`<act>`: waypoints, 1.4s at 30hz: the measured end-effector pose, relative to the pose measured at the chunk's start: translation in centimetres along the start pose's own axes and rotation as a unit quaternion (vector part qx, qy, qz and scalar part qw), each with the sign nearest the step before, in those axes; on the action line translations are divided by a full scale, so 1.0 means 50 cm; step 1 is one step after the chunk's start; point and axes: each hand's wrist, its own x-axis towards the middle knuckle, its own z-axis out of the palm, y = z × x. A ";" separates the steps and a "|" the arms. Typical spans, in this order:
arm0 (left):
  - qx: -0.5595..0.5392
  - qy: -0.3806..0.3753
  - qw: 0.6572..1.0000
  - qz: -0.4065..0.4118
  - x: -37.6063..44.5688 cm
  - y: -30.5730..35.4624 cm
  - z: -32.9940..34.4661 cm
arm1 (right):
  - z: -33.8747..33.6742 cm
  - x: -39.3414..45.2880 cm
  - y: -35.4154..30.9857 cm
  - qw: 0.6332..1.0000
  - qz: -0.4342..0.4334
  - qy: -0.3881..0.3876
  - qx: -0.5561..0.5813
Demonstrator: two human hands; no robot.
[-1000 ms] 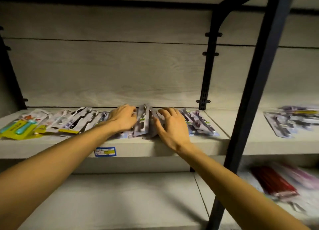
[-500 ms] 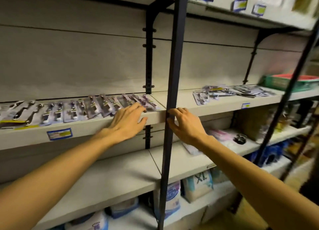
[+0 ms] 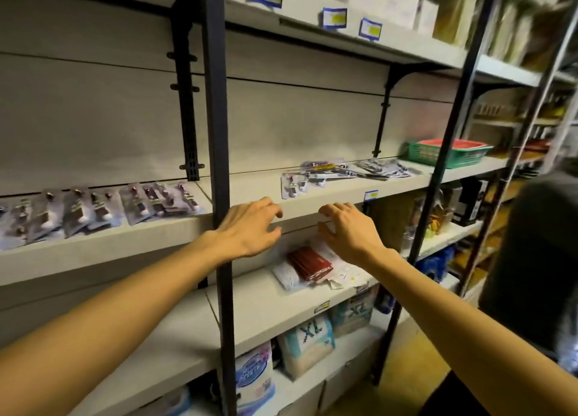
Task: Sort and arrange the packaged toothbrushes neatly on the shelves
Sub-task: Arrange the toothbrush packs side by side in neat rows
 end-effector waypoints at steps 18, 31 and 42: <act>0.059 -0.027 0.995 -0.073 0.466 0.085 0.190 | 0.102 0.229 0.462 0.999 -0.035 0.007 0.035; 0.068 -0.007 0.990 -0.127 0.678 -0.005 0.302 | 0.222 0.402 0.619 0.993 -0.020 0.049 0.108; 0.054 -0.049 0.988 -0.136 0.873 -0.112 0.402 | 0.258 0.644 0.732 0.992 0.011 -0.112 0.054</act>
